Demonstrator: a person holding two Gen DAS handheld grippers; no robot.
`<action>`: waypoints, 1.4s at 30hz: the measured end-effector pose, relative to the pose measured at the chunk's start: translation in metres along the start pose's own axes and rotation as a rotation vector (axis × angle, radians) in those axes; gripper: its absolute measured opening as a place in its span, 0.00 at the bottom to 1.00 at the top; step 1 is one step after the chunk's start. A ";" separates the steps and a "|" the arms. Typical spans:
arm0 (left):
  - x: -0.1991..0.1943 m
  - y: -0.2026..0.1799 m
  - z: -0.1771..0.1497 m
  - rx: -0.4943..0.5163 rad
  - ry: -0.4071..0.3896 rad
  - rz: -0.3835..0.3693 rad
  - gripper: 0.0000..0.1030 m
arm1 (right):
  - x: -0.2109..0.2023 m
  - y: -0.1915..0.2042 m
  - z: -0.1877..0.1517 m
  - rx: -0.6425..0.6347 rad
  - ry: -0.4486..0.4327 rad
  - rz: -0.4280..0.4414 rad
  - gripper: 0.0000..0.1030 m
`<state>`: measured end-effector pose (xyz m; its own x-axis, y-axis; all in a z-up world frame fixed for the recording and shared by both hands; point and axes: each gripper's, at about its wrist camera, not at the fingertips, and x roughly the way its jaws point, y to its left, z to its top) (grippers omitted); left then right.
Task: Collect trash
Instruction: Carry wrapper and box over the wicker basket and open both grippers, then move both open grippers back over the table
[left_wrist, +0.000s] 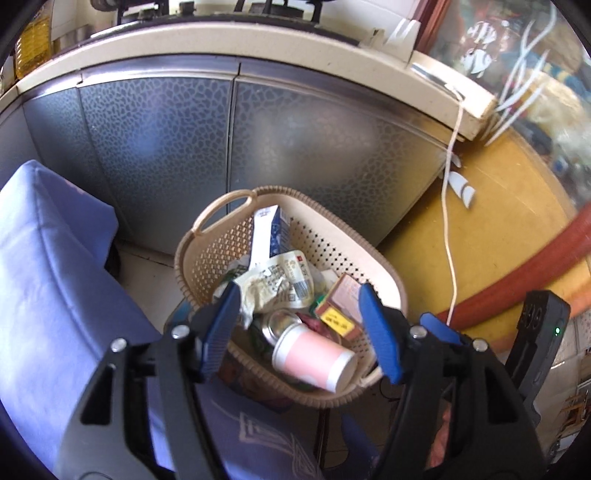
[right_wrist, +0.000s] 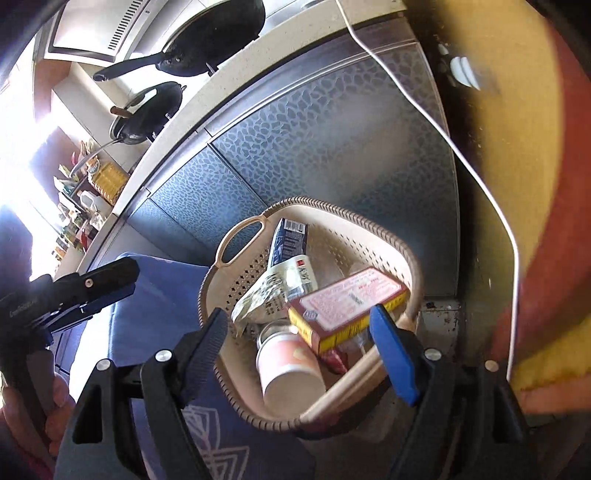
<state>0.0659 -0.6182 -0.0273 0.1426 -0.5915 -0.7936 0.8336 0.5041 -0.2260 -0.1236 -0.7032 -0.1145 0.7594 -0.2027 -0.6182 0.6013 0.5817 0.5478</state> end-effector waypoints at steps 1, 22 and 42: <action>-0.008 -0.002 -0.007 0.011 -0.010 0.000 0.62 | -0.006 0.001 -0.004 0.006 -0.003 0.007 0.76; -0.150 0.040 -0.160 0.035 -0.121 0.191 0.68 | -0.106 0.085 -0.102 -0.054 -0.086 0.006 0.76; -0.240 0.092 -0.223 -0.058 -0.264 0.283 0.78 | -0.137 0.177 -0.149 -0.156 -0.141 -0.106 0.79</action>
<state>-0.0111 -0.2891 0.0166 0.5013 -0.5617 -0.6581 0.7109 0.7010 -0.0567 -0.1579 -0.4556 -0.0169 0.7278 -0.3710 -0.5768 0.6422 0.6639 0.3832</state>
